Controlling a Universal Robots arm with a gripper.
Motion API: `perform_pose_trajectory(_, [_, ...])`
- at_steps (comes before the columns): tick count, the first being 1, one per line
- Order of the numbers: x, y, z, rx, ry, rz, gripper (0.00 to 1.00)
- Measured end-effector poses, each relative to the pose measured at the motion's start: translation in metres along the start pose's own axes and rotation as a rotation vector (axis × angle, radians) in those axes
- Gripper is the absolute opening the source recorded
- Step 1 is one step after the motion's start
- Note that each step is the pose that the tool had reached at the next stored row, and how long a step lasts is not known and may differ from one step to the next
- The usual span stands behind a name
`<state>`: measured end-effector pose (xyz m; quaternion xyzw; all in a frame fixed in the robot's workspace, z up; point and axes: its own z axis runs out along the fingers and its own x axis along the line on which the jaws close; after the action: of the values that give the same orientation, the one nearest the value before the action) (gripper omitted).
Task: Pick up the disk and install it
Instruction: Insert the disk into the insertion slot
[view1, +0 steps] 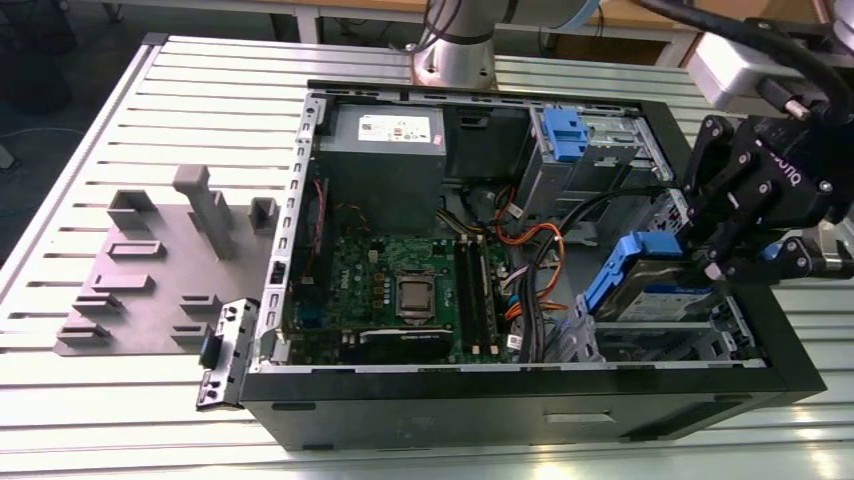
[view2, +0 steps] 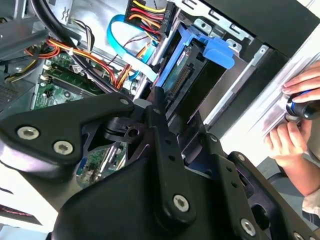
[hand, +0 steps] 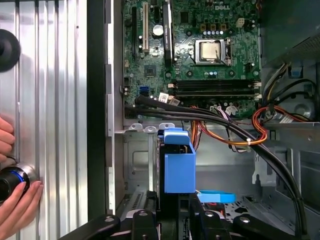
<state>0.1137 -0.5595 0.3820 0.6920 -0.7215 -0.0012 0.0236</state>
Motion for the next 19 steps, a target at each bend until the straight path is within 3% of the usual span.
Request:
perform_pose_trajectory(12, [0.0001,-0.0008,0.0213,0.0,0.0,0.0,0.35])
perform_pose_trajectory(19, [0.0001,-0.0008,0.0215,0.0001,0.0011,0.0,0.36])
